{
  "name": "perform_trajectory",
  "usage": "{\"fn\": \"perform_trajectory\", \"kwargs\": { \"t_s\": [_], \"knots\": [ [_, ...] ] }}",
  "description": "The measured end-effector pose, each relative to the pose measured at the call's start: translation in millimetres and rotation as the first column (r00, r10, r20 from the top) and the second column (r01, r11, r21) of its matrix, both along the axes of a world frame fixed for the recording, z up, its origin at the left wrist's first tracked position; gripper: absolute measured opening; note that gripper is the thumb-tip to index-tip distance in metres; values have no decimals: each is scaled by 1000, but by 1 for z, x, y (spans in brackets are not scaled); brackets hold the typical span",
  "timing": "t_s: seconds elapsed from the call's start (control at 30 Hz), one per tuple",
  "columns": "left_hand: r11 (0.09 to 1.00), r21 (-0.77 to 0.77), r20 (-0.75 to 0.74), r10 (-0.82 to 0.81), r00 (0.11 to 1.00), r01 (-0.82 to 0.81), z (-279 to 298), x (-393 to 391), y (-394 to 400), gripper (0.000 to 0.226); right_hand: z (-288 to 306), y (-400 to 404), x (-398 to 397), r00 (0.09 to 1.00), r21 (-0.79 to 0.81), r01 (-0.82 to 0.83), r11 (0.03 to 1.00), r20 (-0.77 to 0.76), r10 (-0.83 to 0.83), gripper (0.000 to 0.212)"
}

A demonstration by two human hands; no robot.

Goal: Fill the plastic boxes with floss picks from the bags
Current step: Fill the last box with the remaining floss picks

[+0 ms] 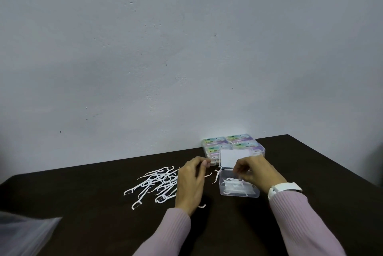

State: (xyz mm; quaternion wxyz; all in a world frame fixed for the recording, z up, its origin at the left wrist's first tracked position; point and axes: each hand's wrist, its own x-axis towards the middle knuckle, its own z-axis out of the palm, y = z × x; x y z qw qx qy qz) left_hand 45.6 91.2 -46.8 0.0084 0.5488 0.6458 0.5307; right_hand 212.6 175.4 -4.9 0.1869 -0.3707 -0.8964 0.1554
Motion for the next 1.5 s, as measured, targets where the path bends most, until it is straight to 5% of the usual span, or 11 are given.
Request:
{"fn": "perform_trajectory", "kwargs": {
  "t_s": [0.27,0.6,0.77,0.87,1.03,1.27,1.33,1.4,1.5],
  "knots": [
    [993,-119,-129,-1,992,-15,3,-38,-36,21,5,-27,-21,988,54,-156,986,17,155,22],
    [868,-490,-118,27,993,-82,8,-107,-94,42,-20,-45,-54,845,287,-156,945,534,-22,137],
    [825,-545,-182,61,981,-152,10,-132,-108,41,-22,-54,-63,806,388,-101,916,572,-154,82],
    [818,-551,-209,54,977,-163,12,-138,-112,27,-25,-64,-71,813,444,-100,890,553,-185,67],
    [870,-482,-126,43,991,-99,8,-134,-109,20,-29,-77,-81,908,369,-149,918,418,-21,39],
    [904,-426,11,20,1000,-14,4,-121,-100,9,-24,-74,-83,946,212,-216,953,289,150,54],
    [896,-443,8,29,1000,-22,3,-117,-98,34,-22,-70,-84,937,181,-210,961,317,145,53],
    [854,-502,-167,58,984,-136,3,-110,-95,64,-23,-67,-85,925,162,-209,964,351,141,47],
    [807,-550,-301,48,952,-215,3,-100,-88,83,-21,-62,-89,918,171,-229,958,364,155,41]
  ]
}}
